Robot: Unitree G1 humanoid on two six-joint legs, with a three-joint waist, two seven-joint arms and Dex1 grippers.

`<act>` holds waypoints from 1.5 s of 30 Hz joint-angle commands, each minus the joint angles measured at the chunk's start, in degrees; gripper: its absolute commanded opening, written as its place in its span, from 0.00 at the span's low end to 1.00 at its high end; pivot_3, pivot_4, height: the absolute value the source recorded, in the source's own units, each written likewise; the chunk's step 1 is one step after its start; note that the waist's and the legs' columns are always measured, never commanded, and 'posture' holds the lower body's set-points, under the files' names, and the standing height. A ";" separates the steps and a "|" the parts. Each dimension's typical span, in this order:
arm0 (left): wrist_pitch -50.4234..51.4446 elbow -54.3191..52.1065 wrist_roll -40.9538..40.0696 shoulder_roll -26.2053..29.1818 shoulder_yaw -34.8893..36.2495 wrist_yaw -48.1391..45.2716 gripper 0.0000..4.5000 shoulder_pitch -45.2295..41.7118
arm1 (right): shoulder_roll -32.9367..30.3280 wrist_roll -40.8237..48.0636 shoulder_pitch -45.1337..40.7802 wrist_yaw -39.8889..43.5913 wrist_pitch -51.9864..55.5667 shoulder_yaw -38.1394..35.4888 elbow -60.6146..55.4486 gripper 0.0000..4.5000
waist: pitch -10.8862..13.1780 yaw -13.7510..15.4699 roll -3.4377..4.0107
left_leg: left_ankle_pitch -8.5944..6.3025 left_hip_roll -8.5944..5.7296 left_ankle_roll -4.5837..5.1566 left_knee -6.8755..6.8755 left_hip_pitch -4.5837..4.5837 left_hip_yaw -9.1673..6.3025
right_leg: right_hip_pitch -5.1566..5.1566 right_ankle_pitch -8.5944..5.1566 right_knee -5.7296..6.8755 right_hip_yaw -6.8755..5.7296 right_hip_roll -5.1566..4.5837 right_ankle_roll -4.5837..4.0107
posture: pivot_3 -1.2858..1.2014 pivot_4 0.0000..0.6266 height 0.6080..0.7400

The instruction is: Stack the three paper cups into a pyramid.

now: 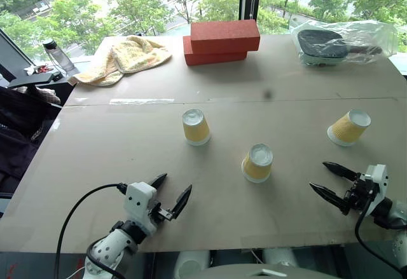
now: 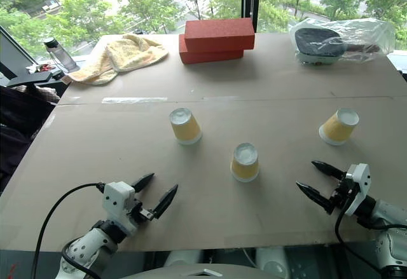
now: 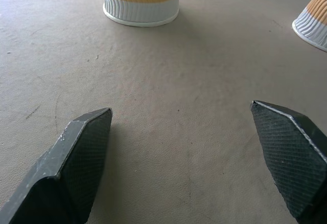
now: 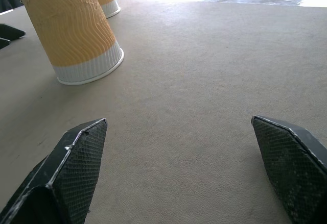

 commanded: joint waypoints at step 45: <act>17.69 -6.44 -32.26 34.66 22.37 -36.54 0.99 -13.50 | 6.13 -5.97 -9.95 -13.15 11.02 21.03 -24.85 1.00 | 0.41 -0.05 -0.56 | 0.02 0.02 -0.03 0.00 -0.13 0.00 | -0.13 0.04 -0.02 -0.26 0.07 0.09 | 0.52 0.24 0.93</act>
